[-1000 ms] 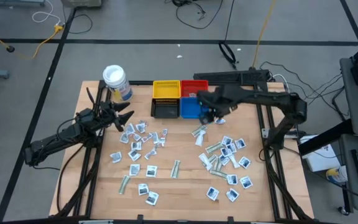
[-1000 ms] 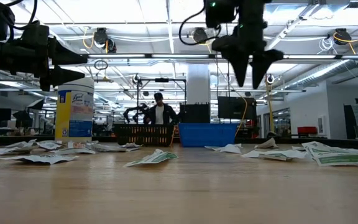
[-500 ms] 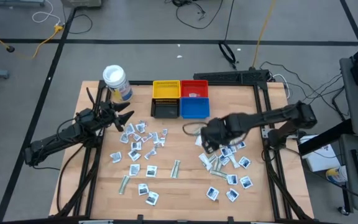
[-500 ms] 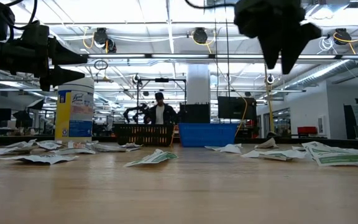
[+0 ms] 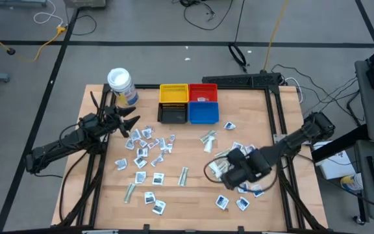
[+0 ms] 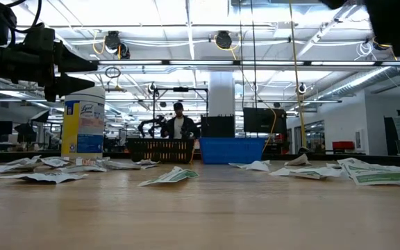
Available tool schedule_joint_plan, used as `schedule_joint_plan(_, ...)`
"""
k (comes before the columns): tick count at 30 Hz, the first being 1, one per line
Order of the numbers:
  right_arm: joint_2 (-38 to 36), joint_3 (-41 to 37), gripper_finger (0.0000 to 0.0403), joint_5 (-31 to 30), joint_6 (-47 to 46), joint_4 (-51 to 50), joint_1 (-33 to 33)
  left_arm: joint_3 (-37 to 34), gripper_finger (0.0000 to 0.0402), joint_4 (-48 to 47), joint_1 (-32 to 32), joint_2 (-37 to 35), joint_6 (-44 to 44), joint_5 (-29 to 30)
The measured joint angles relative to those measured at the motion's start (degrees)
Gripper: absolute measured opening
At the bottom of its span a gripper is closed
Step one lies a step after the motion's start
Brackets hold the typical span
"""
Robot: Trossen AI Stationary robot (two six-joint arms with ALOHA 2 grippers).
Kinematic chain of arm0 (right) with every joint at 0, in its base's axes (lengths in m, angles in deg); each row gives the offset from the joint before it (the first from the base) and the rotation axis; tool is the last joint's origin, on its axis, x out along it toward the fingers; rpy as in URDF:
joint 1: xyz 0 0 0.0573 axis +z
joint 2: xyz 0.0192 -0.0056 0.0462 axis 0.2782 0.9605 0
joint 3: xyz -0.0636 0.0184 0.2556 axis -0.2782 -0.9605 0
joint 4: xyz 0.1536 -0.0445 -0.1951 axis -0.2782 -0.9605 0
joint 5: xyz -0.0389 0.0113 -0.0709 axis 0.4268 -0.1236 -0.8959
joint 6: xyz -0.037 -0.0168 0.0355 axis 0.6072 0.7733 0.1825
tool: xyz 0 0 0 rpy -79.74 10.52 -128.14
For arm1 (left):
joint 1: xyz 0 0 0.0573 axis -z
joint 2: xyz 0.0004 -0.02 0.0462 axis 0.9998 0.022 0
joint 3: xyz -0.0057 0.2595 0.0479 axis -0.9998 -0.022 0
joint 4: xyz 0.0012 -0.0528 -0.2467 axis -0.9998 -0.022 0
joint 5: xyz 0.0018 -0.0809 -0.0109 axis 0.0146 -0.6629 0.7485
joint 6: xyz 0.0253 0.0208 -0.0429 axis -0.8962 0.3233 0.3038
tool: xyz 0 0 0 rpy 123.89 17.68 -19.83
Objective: Pick & Place First Aid Supplies
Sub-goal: Put the blue alcohol pad into the blue basket
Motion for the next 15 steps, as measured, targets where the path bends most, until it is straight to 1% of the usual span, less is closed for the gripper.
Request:
schedule_joint_plan(7, 0.0, 0.01, 0.0212, 4.34, -7.01, -0.04, 5.61, -0.01, 0.0306, -0.01, 0.0, -0.01, 0.0, 0.0)
schedule_joint_plan(10, 0.51, -0.2, 0.0212, 3.86, -7.94, 0.46, 7.98, 0.0, 0.0306, 0.0, 0.0, 0.0, 0.0, 0.0)
schedule_joint_plan(13, 2.18, -2.43, 0.0212, 4.41, -7.93, 4.04, 9.1, 0.0, 0.0306, -0.02, 0.0, -0.02, 0.02, 0.02)
schedule_joint_plan(15, 3.01, -4.21, 0.0212, 4.38, -8.2, 8.29, 9.93, 0.0, 0.0306, -0.02, 0.0, 0.0, 0.01, 0.02)
